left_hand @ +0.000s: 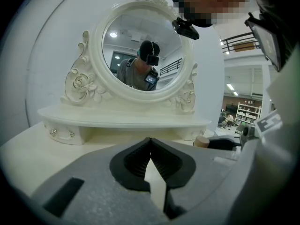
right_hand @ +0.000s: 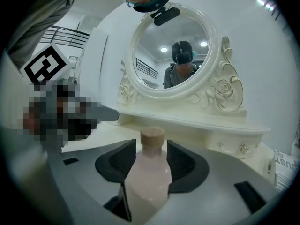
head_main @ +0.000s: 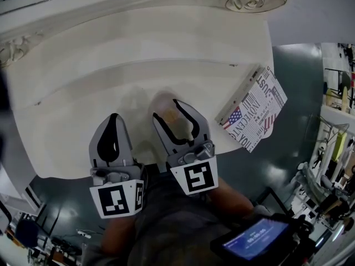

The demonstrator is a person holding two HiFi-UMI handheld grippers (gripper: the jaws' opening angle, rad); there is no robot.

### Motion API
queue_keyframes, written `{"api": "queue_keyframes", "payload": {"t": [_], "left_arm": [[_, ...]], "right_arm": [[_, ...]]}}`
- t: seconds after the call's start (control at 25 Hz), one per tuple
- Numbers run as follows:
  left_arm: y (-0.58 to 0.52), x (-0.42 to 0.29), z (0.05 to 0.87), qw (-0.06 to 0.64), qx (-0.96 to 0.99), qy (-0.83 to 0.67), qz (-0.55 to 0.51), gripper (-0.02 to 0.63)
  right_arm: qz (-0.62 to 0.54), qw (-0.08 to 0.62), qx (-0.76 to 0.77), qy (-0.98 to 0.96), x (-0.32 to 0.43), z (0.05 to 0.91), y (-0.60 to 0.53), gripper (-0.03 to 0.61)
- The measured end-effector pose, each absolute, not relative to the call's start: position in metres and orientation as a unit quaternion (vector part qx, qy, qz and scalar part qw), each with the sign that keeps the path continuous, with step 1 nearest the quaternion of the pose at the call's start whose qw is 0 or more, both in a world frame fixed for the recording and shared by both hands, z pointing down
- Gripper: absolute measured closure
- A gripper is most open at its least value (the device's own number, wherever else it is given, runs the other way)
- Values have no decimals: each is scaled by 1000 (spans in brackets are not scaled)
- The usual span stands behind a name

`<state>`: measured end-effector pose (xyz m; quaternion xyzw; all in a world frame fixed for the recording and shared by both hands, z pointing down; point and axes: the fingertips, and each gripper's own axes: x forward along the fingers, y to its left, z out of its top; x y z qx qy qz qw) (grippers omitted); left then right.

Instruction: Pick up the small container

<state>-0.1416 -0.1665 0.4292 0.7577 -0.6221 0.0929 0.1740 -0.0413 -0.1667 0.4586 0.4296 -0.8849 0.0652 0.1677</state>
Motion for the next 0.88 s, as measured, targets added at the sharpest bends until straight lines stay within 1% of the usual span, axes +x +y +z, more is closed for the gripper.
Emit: {"api": "queue_keyframes", "payload": {"t": [0.24,0.28,0.32,0.88], "left_arm": [[-167,-144,426,171,755,-626,90,600],[-167,-144,425,170,755,-626,90,600],[-167,-144,425,169,756,-626,89,600],[-168,-143,407,153,763,-622,84,600]], "right_arm": [[62,164,437,-882,-41,456,-166,385],[60,162,439,-882,-41,455,-167,410],[60,161,440,-882,-41,454,-167,414],[85,158,452,-874,-39,454,-168,433]]}}
